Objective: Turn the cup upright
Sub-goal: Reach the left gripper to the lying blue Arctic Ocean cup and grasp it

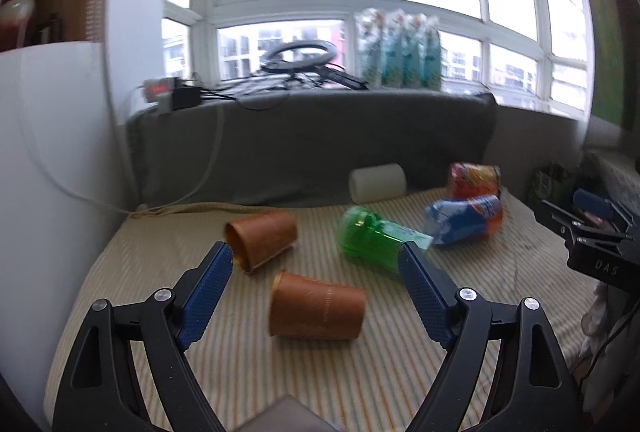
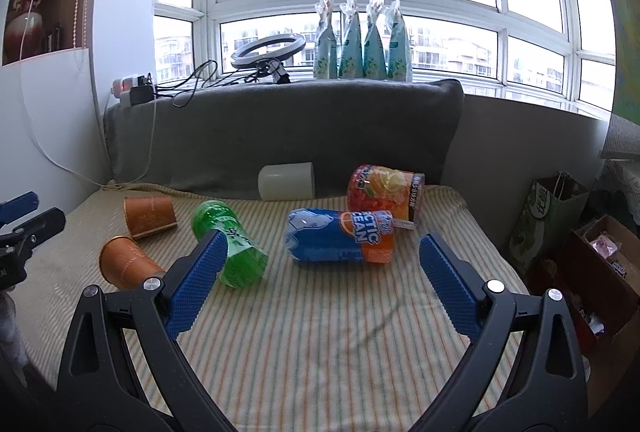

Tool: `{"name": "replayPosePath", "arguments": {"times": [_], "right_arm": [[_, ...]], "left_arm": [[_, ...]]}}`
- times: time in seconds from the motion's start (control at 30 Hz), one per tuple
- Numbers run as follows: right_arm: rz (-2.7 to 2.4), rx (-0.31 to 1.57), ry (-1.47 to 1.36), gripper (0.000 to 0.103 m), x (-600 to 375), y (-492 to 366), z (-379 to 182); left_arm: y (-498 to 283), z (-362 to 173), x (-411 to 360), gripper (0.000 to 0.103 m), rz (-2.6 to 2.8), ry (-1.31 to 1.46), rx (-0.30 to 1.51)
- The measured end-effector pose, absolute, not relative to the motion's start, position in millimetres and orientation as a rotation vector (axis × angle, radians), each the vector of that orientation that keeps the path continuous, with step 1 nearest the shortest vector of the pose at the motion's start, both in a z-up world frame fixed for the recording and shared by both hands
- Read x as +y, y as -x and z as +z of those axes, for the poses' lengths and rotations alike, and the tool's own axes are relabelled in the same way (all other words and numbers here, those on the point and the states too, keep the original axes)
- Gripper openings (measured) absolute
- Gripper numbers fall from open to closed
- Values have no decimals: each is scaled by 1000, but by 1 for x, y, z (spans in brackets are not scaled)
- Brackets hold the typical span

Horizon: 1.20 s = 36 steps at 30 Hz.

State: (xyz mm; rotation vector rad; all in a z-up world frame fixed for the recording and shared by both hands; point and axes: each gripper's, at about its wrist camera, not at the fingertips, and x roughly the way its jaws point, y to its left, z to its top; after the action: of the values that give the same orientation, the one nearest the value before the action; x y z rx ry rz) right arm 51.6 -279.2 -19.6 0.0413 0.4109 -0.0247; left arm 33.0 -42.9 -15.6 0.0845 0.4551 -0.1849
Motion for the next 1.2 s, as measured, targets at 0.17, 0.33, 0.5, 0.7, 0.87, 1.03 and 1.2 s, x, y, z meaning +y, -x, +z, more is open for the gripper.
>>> {"name": "replayPosePath", "arguments": {"times": [0.17, 0.33, 0.5, 0.7, 0.87, 1.03, 1.2], "right_arm": [[-58, 428, -54, 99, -298, -51, -26], [-98, 445, -67, 99, -319, -50, -32], [-141, 475, -84, 99, -339, -50, -39], [-207, 515, -116, 99, -370, -51, -50], [-255, 540, -144, 99, -397, -53, -59], [-304, 551, -184, 99, -420, -58, -69], [-336, 566, -240, 99, -438, -64, -80]], "left_arm": [[-57, -21, -69, 85, -302, -181, 511], [-88, -25, -96, 84, -423, -246, 576], [-113, -18, -138, 84, -547, -412, 540], [-147, -12, -202, 84, -706, -669, 487], [-181, -12, -251, 84, -803, -780, 516], [-216, -15, -292, 82, -874, -874, 573], [-242, -23, -317, 77, -945, -926, 680]]}}
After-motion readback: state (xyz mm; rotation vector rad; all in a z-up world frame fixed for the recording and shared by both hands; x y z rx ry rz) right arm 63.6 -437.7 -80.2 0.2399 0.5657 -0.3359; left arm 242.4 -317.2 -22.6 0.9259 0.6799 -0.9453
